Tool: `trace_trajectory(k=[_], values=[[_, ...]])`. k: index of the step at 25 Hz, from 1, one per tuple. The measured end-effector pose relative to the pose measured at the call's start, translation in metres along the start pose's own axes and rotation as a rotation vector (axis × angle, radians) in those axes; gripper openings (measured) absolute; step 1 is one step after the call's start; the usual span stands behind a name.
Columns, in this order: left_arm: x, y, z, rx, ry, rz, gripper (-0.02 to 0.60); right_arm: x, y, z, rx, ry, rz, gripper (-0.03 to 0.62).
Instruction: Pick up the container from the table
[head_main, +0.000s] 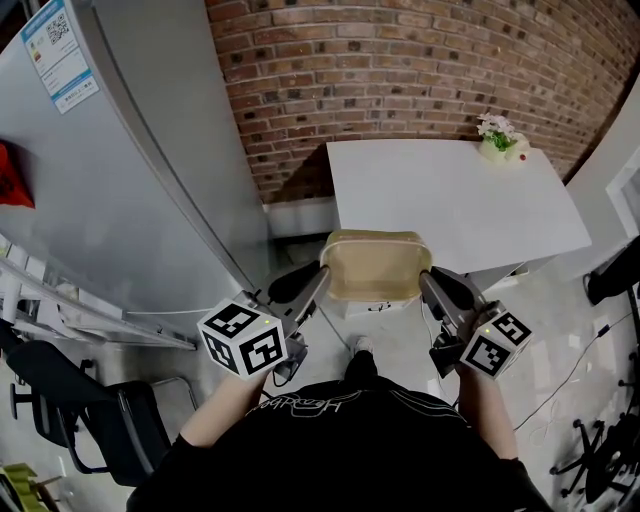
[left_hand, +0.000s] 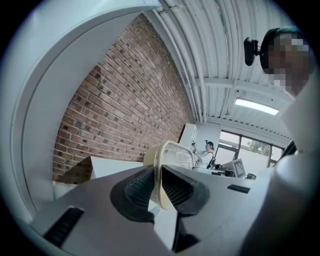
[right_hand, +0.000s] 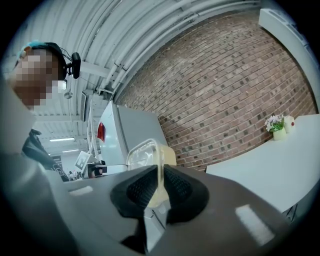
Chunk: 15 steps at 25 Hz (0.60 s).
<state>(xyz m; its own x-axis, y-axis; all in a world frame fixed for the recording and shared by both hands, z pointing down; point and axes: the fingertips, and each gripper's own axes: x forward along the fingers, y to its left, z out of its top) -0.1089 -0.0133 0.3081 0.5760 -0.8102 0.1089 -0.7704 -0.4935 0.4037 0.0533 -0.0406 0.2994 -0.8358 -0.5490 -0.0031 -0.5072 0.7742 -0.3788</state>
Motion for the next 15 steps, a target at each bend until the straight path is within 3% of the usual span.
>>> trace_trajectory(k=[15], values=[[-0.009,-0.013,0.0,0.014,-0.009,-0.023,0.051,-0.014,0.013,0.0,-0.002,-0.003,-0.016,0.041]])
